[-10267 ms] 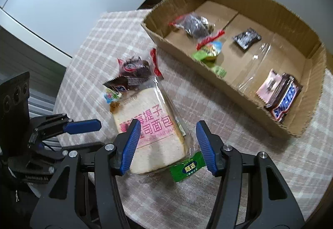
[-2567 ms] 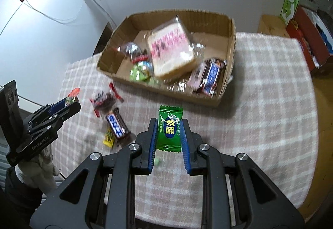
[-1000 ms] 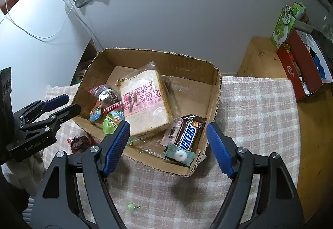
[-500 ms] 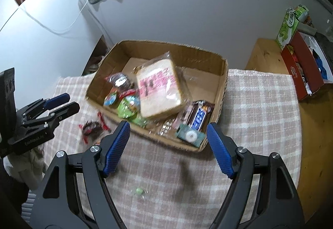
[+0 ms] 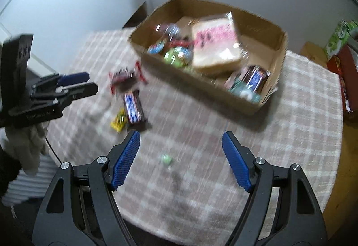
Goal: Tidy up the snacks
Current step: 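Move the left tool to the yellow candy while the right tool approaches the small green candy, then grasp the yellow candy with the left tool while the right tool grasps the small green candy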
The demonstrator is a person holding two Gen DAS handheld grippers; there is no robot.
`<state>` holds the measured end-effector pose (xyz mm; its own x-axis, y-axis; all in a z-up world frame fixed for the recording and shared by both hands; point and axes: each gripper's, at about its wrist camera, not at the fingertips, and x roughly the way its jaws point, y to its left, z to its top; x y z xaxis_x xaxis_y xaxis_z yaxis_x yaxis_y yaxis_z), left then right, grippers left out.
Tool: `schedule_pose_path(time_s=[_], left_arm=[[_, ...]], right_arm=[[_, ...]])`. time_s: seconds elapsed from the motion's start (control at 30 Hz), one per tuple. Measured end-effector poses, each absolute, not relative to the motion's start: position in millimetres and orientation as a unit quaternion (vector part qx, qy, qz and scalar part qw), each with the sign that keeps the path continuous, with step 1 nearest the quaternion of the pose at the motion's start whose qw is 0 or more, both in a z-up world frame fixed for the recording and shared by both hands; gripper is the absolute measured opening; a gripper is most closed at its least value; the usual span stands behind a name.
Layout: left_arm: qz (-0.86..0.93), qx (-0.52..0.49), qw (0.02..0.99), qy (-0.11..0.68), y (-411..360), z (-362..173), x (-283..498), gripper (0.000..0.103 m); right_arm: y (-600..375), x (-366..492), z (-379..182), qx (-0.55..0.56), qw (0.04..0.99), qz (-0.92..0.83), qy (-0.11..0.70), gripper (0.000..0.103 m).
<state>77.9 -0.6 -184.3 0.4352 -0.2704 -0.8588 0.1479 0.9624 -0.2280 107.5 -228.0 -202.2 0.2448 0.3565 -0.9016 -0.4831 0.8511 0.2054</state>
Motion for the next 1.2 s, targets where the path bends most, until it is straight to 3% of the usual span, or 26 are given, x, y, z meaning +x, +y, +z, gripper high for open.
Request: schedule_pose_path(time_s=[0.43, 0.53, 1.03, 1.2], left_arm=[[-0.136, -0.043, 0.818, 0.558, -26, -225, 61, 0.049], [-0.132, -0.038, 0.815, 0.563, -29, -232, 63, 0.046], [-0.134, 0.024, 0.815, 0.564, -59, -244, 82, 0.041], [-0.126, 0.023, 0.819, 0.56, -59, -245, 86, 0.025]], right_arm=[[-208, 85, -243, -0.118, 0.743, 0.296, 0.588, 0.078], [-204, 85, -249, -0.129, 0.741, 0.294, 0.59, 0.068], [-174, 88, -279, -0.181, 0.728, 0.281, 0.599, 0.053], [-167, 87, -285, -0.182, 0.733, 0.274, 0.596, 0.051]])
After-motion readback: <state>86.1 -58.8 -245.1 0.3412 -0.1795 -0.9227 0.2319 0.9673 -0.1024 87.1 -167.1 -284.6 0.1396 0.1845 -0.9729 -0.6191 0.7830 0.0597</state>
